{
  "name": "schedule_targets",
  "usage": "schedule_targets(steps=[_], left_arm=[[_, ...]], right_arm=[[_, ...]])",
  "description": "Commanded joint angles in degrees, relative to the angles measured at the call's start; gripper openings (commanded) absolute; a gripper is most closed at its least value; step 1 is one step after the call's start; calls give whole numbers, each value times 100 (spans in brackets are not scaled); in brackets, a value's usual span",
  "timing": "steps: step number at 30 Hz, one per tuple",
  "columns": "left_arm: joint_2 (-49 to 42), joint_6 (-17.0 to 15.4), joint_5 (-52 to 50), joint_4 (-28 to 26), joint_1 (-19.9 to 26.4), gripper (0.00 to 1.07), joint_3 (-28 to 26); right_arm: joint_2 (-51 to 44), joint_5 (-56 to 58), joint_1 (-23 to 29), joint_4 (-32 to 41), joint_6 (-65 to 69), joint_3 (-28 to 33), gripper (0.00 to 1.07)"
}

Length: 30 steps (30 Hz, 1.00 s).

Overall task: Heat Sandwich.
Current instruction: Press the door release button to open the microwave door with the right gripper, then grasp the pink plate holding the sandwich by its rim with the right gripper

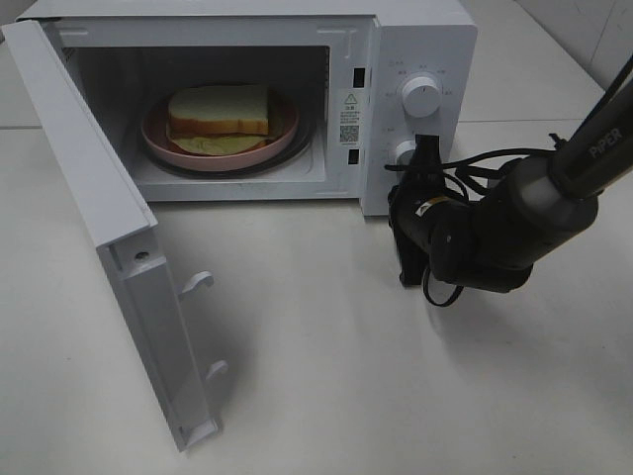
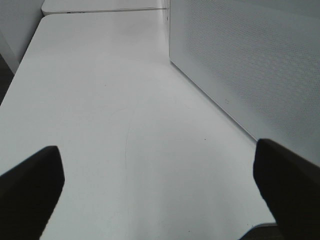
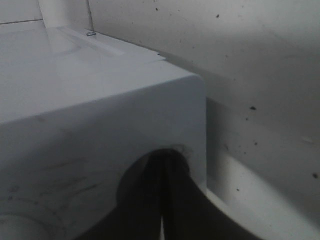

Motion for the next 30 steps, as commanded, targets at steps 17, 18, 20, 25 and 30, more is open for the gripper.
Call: schedule_targets(steps=[17, 18, 20, 25, 30], left_arm=[[-23, 17, -69, -29, 29, 98, 6], [-23, 17, -69, -29, 29, 98, 6], [-23, 17, -69, -29, 29, 98, 6], [-23, 17, -69, -29, 29, 98, 6], [-23, 17, -69, -29, 29, 98, 6]], right_arm=[[-1209, -183, 332, -642, 52, 1570, 0], [-1283, -109, 372, -642, 29, 1639, 1], [-1438, 23, 424, -642, 11, 1805, 1], [-1977, 590, 424, -791, -172, 2149, 2], [-2607, 1444, 418, -894, -911, 2424, 3]])
